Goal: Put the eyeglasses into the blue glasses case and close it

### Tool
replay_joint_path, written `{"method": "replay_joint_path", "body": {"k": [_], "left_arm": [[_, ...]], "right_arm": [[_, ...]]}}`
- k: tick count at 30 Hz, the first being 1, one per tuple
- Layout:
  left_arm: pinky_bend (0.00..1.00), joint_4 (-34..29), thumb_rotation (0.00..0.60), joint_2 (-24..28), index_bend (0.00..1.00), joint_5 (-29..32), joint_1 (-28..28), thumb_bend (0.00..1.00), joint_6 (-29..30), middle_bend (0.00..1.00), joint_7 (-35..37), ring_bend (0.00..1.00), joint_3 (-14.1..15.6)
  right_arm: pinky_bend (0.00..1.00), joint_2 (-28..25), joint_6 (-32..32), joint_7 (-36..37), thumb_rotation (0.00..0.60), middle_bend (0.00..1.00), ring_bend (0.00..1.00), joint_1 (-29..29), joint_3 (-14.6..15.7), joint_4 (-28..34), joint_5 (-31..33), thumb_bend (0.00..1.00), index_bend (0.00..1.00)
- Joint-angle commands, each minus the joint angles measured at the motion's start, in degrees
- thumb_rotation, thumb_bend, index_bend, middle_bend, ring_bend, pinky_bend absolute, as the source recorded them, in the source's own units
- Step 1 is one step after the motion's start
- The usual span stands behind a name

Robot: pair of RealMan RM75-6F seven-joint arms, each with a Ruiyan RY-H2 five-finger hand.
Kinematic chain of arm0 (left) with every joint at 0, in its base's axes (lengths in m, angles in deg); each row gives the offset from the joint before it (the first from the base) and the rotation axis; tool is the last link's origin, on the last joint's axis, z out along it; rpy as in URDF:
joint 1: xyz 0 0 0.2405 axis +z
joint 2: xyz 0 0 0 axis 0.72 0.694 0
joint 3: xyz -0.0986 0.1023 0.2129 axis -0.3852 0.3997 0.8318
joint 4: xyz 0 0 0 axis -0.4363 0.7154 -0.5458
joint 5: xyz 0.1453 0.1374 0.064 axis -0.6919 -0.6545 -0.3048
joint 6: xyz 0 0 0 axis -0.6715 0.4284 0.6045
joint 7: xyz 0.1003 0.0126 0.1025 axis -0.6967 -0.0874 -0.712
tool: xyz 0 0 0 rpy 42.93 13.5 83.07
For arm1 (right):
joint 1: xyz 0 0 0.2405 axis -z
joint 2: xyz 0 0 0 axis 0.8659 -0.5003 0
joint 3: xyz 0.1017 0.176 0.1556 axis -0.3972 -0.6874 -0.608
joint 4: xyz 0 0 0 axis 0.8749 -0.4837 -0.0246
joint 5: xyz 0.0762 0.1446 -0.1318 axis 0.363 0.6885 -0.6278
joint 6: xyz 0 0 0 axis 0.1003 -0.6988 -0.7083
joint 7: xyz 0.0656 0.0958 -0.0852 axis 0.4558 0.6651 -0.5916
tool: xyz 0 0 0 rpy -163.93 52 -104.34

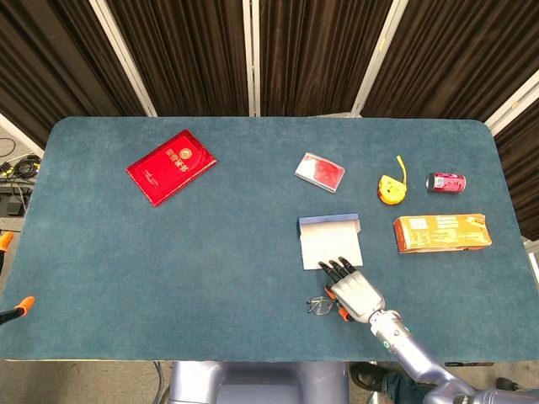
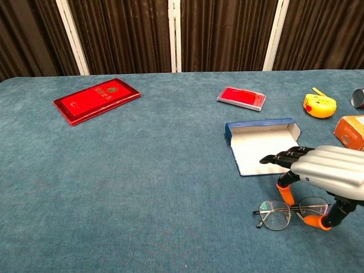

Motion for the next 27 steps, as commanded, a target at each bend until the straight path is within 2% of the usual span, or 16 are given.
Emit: {"method": "replay_joint_path", "body": {"k": [1, 27], "left_arm": [[0.00, 0.0, 0.600, 0.0, 0.00, 0.1, 0.0, 0.00, 0.0, 0.00, 0.1, 0.00, 0.0], [0.00, 0.1, 0.600, -0.2, 0.00, 0.5, -0.3, 0.00, -0.1, 0.00, -0.4, 0.00, 0.1]], "right_arm": [[0.00, 0.2, -0.2, -0.2, 0.600, 0.00, 0.00, -0.2, 0.1, -0.3, 0.4, 0.23, 0.51], [0.00, 1.1, -0.9, 1.2, 0.600, 0.00, 0.00, -1.4, 1.1, -0.8, 0.2, 0.36, 0.63]]}}
